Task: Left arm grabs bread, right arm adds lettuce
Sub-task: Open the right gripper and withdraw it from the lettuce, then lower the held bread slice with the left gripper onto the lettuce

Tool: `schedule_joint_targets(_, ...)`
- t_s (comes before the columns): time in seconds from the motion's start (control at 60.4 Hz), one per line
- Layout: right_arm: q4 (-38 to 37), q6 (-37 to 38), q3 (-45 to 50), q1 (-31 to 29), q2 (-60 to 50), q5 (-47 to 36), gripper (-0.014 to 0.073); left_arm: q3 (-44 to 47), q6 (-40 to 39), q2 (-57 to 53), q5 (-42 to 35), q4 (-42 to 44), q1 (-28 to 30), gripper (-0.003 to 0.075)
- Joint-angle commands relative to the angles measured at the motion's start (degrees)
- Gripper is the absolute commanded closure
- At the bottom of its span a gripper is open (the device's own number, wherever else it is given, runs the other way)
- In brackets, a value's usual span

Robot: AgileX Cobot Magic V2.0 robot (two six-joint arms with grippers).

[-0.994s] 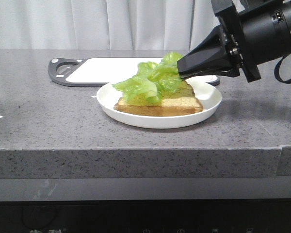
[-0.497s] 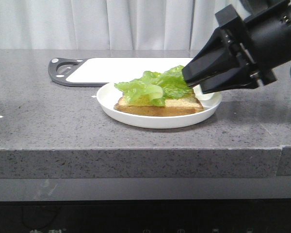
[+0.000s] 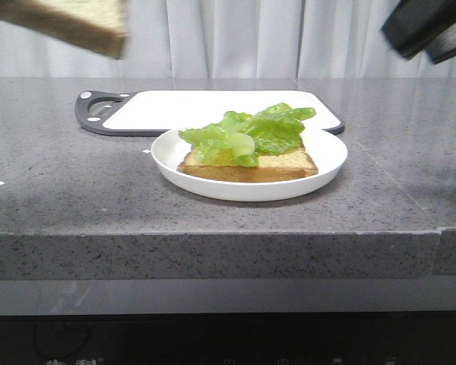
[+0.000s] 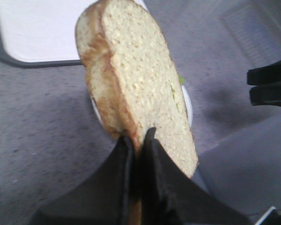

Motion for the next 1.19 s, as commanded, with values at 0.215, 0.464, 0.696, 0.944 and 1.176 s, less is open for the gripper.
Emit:
schedule_joint_targets(0.215,-2.6,2.1,-1.9,0.0,-5.5,-0.5,0.0158,-4.5,17.9,16.1,4.8,-26.5,-4.3,0.0741)
schedule_joint_targets(0.464,-2.6,2.1,-1.9,0.0,-5.5,-0.8,0.0158,-11.2,18.1,28.0,5.0,-27.6,-11.0,0.0741)
schedule_joint_targets(0.696,-2.6,2.1,-1.9,0.0,-5.5,-0.9,0.0158,-12.2,18.1,34.1,3.6,-32.1,-12.0,0.0741)
schedule_joint_targets(0.944,-2.6,2.1,-1.9,0.0,-5.5,-0.9,0.0158,-12.2,18.1,37.0,0.5,-30.4,-11.8,0.0741)
schedule_joint_targets(1.176,-2.6,2.1,-1.9,0.0,-5.5,-0.9,0.0158,-12.2,18.1,37.1,-0.3,-27.8,-11.8,0.0708)
